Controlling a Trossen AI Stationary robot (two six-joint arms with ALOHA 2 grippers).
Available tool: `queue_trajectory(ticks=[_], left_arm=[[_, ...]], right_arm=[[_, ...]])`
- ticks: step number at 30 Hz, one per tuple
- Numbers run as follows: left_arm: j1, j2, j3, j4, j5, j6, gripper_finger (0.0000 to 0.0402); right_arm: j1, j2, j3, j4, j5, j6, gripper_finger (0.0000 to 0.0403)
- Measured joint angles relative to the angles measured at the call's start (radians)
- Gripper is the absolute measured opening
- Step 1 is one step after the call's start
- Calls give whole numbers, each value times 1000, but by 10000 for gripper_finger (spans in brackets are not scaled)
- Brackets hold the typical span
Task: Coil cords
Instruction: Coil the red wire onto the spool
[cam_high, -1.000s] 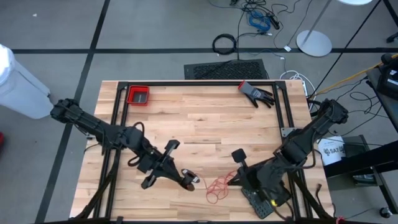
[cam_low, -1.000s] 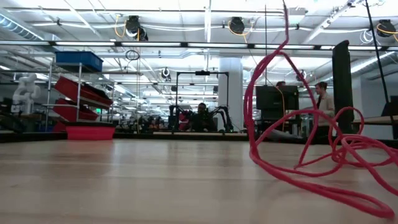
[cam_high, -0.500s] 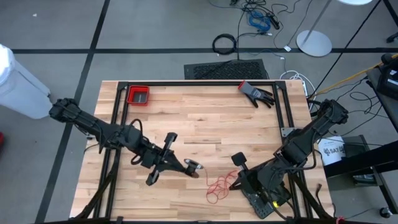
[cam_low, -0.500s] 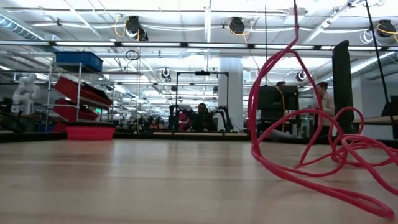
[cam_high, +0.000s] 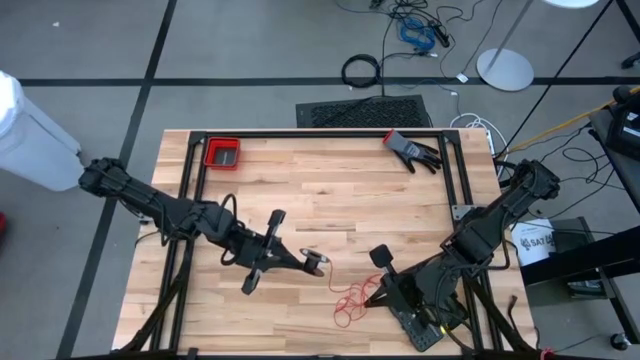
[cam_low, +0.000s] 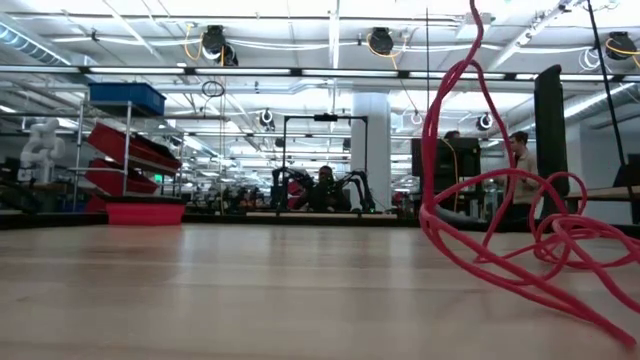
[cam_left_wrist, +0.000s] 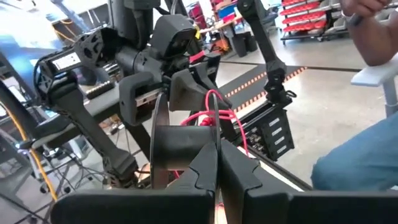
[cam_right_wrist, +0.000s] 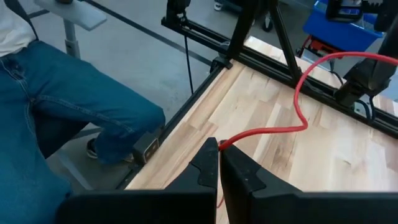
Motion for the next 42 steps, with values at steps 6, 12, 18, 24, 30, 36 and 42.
queue_trajectory(ticks=[6, 12, 18, 24, 30, 36, 42], left_arm=[[-1, 0, 0, -7, -73, -1, 8], [16, 0, 0, -43, -82, -29, 8], [35, 15, 0, -62, -68, -46, 8], [61, 76, 0, -41, 8, -46, 8], [103, 158, 0, 35, 98, -72, 8], [127, 239, 0, 155, 201, -102, 8], [152, 309, 4, 228, 302, -146, 8]], right_arm=[[0, 0, 0, 9, -2, -5, 0], [2, 0, 0, 78, -3, -99, 0], [2, 0, 0, 156, -2, -165, 0], [2, 0, 0, 240, 6, -221, 0], [-2, 0, 0, 322, 12, -272, 0], [-3, 0, 0, 333, 66, -274, 0], [-9, 0, 0, 388, 124, -274, 0]])
